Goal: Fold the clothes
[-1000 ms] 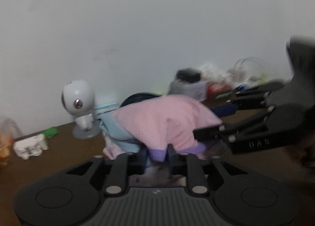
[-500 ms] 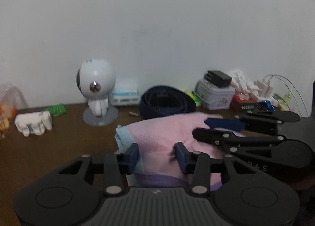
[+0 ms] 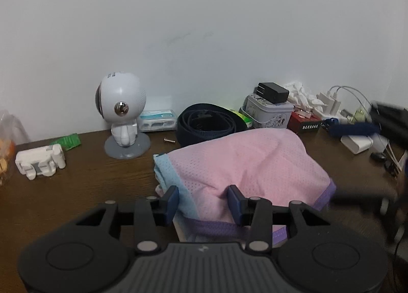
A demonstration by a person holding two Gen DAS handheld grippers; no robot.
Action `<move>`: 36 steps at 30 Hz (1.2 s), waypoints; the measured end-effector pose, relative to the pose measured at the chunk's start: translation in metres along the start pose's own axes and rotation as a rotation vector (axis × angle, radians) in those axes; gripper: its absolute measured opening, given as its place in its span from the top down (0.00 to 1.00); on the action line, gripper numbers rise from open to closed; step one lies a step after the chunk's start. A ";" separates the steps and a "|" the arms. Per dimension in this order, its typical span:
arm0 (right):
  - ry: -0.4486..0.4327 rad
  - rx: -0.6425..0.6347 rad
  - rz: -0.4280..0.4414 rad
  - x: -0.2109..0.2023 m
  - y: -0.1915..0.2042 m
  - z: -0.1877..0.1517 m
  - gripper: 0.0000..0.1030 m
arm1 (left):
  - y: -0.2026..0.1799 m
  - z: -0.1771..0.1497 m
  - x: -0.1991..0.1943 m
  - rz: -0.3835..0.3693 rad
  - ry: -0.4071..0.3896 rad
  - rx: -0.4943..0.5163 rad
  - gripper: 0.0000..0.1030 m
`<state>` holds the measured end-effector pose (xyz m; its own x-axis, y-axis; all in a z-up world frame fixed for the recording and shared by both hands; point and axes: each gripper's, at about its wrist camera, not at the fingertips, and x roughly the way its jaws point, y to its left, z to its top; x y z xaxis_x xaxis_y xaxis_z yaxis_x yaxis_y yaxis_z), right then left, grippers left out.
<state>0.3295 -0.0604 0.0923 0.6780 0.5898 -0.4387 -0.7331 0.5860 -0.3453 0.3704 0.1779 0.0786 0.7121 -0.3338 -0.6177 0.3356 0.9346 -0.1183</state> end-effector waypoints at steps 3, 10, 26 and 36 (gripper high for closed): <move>0.028 -0.070 0.054 0.012 0.014 -0.008 0.44 | 0.001 0.001 -0.001 0.000 -0.003 -0.008 0.57; 0.097 -0.126 0.018 0.029 0.015 -0.019 0.65 | 0.006 0.002 0.002 0.013 -0.006 -0.039 0.41; 0.073 -0.137 0.049 0.020 0.009 -0.020 0.75 | -0.019 0.005 -0.052 0.002 -0.222 0.163 0.38; -0.163 0.283 0.014 0.012 -0.038 -0.005 0.24 | -0.006 0.000 0.016 0.111 -0.192 -0.169 0.38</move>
<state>0.3650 -0.0780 0.0958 0.6844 0.6665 -0.2954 -0.7139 0.6950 -0.0860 0.3792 0.1667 0.0697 0.8481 -0.2305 -0.4770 0.1531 0.9686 -0.1959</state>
